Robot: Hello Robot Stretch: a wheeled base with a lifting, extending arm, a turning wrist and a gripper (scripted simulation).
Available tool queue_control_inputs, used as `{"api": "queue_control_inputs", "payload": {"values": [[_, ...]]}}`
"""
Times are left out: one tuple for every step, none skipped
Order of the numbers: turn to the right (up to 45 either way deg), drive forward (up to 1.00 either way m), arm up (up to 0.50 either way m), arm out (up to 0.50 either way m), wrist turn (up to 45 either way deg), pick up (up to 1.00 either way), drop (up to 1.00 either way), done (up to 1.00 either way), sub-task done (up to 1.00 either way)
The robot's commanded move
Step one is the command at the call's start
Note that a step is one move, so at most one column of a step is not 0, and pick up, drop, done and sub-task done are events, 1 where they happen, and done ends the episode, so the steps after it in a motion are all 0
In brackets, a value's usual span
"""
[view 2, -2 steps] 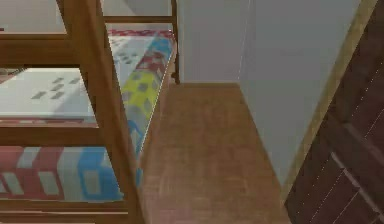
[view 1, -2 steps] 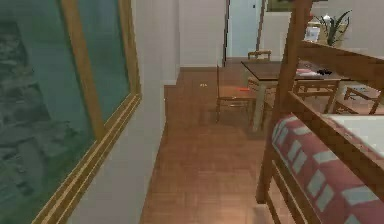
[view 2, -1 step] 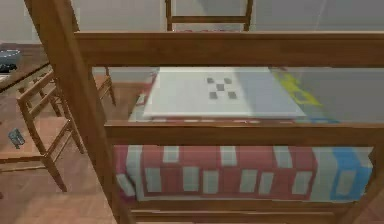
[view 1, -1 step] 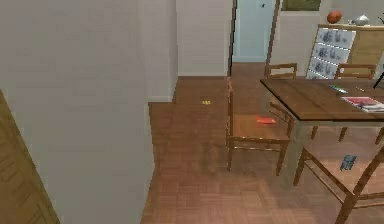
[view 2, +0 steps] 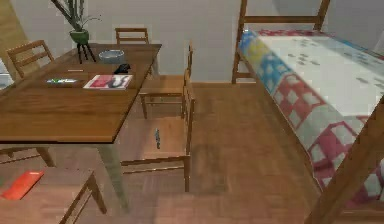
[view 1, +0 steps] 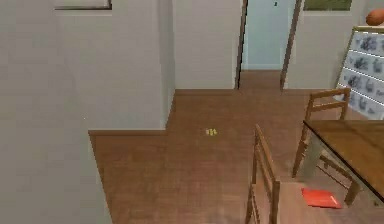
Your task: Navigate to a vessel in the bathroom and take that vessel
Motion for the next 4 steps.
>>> {"api": "queue_control_inputs", "payload": {"values": [[0.0,0.55,0.0,0.0,0.0,0.0,0.0,0.0,0.0],[-9.0,0.0,0.0,0.0,0.0,0.0,0.0,0.0,0.0],[0.0,0.75,0.0,0.0,0.0,0.0,0.0,0.0,0.0],[42.0,0.0,0.0,0.0,0.0,0.0,0.0,0.0,0.0]]}}
